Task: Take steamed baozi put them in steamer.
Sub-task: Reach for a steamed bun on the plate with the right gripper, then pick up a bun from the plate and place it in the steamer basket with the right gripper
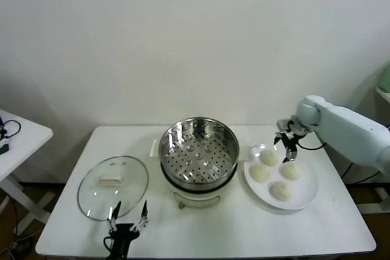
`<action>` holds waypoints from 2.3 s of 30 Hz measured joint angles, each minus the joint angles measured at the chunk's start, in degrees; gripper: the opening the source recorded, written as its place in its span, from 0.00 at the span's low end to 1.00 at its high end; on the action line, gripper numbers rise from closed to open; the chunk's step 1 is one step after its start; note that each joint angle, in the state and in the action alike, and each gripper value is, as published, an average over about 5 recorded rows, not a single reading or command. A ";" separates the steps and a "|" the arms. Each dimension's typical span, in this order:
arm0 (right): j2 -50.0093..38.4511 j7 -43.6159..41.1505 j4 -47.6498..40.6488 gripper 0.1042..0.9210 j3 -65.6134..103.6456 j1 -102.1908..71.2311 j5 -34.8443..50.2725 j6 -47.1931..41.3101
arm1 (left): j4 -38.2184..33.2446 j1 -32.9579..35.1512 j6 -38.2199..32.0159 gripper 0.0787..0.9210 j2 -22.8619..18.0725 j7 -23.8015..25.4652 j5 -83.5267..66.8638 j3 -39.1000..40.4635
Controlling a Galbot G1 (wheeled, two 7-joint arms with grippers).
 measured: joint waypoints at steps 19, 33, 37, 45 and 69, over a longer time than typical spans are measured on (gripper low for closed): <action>5.90 1.25 -10.11 0.88 7.56 -5.09 -5.51 2.49 | 0.74 0.02 -0.48 0.88 0.00 -0.14 0.12 -0.21; 5.50 1.23 -9.63 0.72 7.80 -4.71 -4.41 2.98 | 1.03 -0.24 -0.58 0.88 0.00 -0.31 0.22 -0.26; 3.68 0.73 -6.53 0.72 5.21 -2.11 -1.90 3.39 | 0.70 -0.13 -0.57 0.88 0.00 -0.34 0.23 -0.26; -0.54 -0.47 2.90 0.72 -6.11 11.03 7.00 5.17 | -0.02 0.46 -0.56 0.88 0.00 -0.43 0.26 -0.30; 8.91 6.76 24.42 0.72 -20.97 32.17 6.17 29.53 | -0.80 1.00 -0.89 0.88 0.00 -1.02 1.47 -1.03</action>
